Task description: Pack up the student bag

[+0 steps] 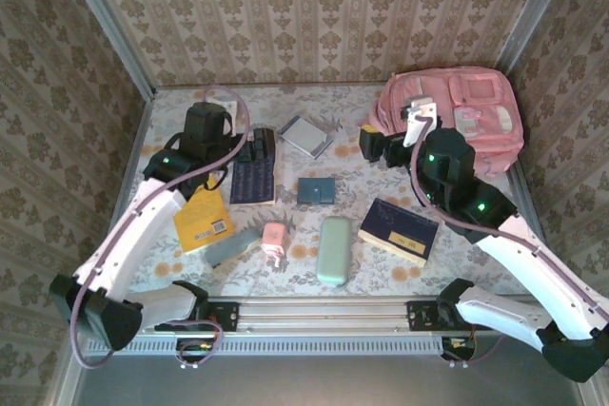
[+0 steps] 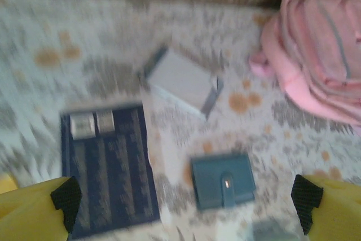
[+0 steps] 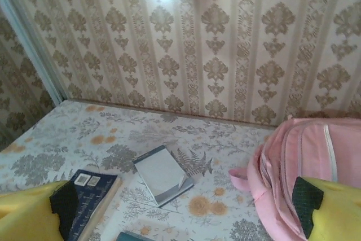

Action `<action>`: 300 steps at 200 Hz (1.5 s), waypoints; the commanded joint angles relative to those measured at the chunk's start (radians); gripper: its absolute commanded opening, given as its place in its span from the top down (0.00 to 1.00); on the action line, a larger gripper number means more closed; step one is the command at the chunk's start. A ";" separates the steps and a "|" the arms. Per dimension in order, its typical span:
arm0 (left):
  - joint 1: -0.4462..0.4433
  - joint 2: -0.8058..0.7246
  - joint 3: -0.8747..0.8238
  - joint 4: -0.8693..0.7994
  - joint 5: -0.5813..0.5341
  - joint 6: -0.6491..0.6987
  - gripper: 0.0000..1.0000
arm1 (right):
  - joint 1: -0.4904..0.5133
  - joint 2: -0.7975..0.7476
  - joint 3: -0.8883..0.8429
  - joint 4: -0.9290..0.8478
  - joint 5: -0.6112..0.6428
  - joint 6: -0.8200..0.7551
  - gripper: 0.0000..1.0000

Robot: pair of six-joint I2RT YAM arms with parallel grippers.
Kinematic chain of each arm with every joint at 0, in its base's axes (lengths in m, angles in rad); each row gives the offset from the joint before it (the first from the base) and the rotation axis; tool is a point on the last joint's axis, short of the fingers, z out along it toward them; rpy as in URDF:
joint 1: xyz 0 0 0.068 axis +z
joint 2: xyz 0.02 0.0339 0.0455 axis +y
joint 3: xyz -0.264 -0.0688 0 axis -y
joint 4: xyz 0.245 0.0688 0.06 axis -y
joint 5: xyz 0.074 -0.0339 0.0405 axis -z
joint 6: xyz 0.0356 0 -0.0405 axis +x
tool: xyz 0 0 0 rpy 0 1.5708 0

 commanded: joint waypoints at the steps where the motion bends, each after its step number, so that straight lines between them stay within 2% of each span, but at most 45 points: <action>1: 0.074 -0.032 -0.121 -0.106 0.132 -0.194 0.00 | -0.125 0.075 0.040 -0.143 -0.093 0.138 0.00; 13: 0.090 -0.103 -0.219 0.014 0.110 -0.239 0.00 | -0.187 0.180 0.125 -0.224 -0.174 0.153 0.00; 25: 0.101 -0.142 -0.273 0.070 0.121 -0.231 0.00 | -0.193 0.281 0.187 -0.254 -0.146 0.138 0.00; 39: 0.101 -0.134 -0.252 0.030 0.145 -0.173 0.00 | -0.195 0.396 0.243 -0.267 -0.090 0.189 0.00; 56: 0.100 -0.112 -0.225 -0.018 0.167 -0.119 0.00 | -0.207 0.583 0.386 -0.385 -0.126 0.148 0.01; 66: 0.101 -0.101 -0.207 -0.045 0.173 -0.091 0.00 | -0.225 0.661 0.427 -0.378 -0.174 0.132 0.06; 90: 0.101 -0.099 -0.180 -0.084 0.169 -0.061 0.00 | -0.281 0.843 0.549 -0.402 -0.238 0.125 0.06; 119: 0.110 -0.125 -0.220 -0.048 0.159 -0.067 0.00 | -0.331 1.097 0.792 -0.512 -0.139 0.157 0.09; 152: 0.114 -0.127 -0.220 -0.060 0.143 -0.066 0.00 | -0.360 1.281 0.974 -0.550 -0.108 0.171 0.16; 196: 0.134 -0.124 -0.235 -0.038 0.156 -0.087 0.00 | -0.394 1.509 1.245 -0.625 -0.056 0.205 0.36; 243: 0.148 -0.091 -0.243 -0.020 0.194 -0.098 0.00 | -0.417 1.661 1.417 -0.667 -0.002 0.200 0.48; 256: 0.155 -0.081 -0.241 -0.014 0.206 -0.103 0.00 | -0.428 1.694 1.445 -0.689 0.004 0.203 0.57; 265: 0.160 -0.075 -0.243 -0.008 0.215 -0.107 0.00 | -0.441 1.705 1.458 -0.698 -0.036 0.213 0.67; 286: 0.169 -0.068 -0.247 0.003 0.239 -0.112 0.00 | -0.436 1.689 1.456 -0.696 -0.044 0.189 0.91; 296: 0.169 -0.068 -0.250 0.008 0.250 -0.110 0.00 | -0.424 1.669 1.453 -0.694 -0.052 0.159 1.00; 300: 0.169 -0.068 -0.250 0.011 0.254 -0.110 0.00 | -0.421 1.664 1.451 -0.692 -0.052 0.151 1.00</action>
